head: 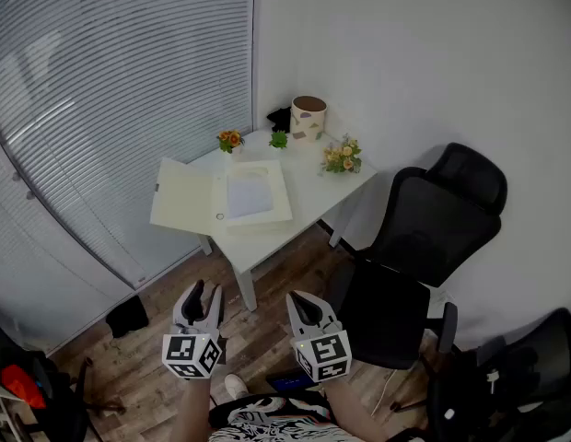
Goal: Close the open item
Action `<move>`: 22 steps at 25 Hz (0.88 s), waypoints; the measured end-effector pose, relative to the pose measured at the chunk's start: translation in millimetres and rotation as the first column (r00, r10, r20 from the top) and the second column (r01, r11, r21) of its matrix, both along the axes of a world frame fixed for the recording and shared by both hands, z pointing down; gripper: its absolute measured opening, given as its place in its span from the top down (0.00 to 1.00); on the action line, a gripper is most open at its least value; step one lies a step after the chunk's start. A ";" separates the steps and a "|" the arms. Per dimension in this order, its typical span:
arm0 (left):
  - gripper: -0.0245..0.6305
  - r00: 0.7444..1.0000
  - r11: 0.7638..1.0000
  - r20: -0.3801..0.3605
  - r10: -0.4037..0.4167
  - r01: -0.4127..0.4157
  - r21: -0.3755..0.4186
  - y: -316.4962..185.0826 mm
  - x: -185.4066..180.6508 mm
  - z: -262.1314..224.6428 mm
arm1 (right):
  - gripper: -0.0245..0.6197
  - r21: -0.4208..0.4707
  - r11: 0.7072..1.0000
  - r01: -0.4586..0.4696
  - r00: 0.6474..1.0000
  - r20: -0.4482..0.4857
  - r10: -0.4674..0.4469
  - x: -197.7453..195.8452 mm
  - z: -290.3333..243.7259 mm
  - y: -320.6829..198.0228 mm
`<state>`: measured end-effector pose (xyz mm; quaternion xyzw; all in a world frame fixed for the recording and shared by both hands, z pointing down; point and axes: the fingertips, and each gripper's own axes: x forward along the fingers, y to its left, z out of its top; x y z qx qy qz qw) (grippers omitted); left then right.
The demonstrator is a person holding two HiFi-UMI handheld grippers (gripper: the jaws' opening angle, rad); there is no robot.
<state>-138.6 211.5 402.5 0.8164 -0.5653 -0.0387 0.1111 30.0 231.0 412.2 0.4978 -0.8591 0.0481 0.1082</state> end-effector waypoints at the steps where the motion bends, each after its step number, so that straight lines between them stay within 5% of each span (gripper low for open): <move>1: 0.73 1.000 1.000 -0.005 -0.008 0.008 0.002 1.6 -4.4 -1.6 | 0.96 -0.001 1.000 0.004 1.000 0.008 -0.004 -3.2 1.0 0.1; 22: 0.73 0.976 0.976 -0.074 -0.207 0.201 -0.080 15.1 -23.4 39.8 | 0.96 -0.047 0.999 -0.024 0.997 0.078 0.027 73.3 28.5 1.4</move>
